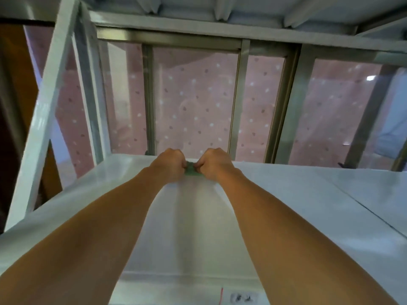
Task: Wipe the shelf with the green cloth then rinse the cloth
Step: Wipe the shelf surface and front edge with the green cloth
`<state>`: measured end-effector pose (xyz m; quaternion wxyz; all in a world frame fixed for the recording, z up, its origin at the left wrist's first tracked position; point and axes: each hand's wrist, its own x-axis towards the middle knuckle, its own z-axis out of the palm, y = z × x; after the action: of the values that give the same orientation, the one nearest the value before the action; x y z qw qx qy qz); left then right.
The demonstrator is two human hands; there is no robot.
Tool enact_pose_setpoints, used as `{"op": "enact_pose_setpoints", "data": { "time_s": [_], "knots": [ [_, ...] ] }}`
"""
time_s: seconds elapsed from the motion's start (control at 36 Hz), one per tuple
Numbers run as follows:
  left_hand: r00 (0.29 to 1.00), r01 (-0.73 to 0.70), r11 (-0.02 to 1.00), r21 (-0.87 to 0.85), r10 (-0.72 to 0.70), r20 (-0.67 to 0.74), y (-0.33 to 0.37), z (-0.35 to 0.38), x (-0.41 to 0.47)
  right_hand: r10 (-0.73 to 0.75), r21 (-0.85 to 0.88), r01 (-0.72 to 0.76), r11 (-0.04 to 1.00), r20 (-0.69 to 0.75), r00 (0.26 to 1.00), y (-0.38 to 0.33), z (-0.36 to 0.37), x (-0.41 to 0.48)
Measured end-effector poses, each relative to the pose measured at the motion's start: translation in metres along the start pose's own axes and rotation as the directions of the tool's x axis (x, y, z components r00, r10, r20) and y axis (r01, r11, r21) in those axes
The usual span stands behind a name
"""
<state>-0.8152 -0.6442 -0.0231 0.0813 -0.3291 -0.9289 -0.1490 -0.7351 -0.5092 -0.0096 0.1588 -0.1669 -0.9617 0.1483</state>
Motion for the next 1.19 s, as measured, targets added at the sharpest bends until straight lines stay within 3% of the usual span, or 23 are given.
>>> {"op": "enact_pose_setpoints", "data": {
  "time_s": [0.31, 0.64, 1.0, 1.19],
  "knots": [
    [1.0, 0.021, 0.987, 0.157, -0.023, 0.016, -0.024, -0.002, 0.034, -0.062, -0.01, 0.062, 0.998, 0.007, 0.998, -0.018, 0.023, 0.05],
    [0.993, 0.111, 0.992, 0.067, -0.109, -0.033, -0.079, -0.01, 0.038, -0.153, 0.019, 0.152, 0.988, 0.101, 0.983, -0.057, 0.034, 0.08],
    [0.988, 0.148, 0.985, 0.093, -0.143, -0.056, -0.094, -0.016, 0.015, -0.206, 0.006, 0.206, 0.979, 0.046, 0.977, -0.077, 0.048, 0.069],
    [0.992, 0.115, 0.987, 0.112, -0.11, -0.055, -0.092, -0.024, -0.014, -0.153, 0.012, 0.153, 0.988, 0.006, 0.988, -0.09, 0.047, 0.037]
  ]
}}
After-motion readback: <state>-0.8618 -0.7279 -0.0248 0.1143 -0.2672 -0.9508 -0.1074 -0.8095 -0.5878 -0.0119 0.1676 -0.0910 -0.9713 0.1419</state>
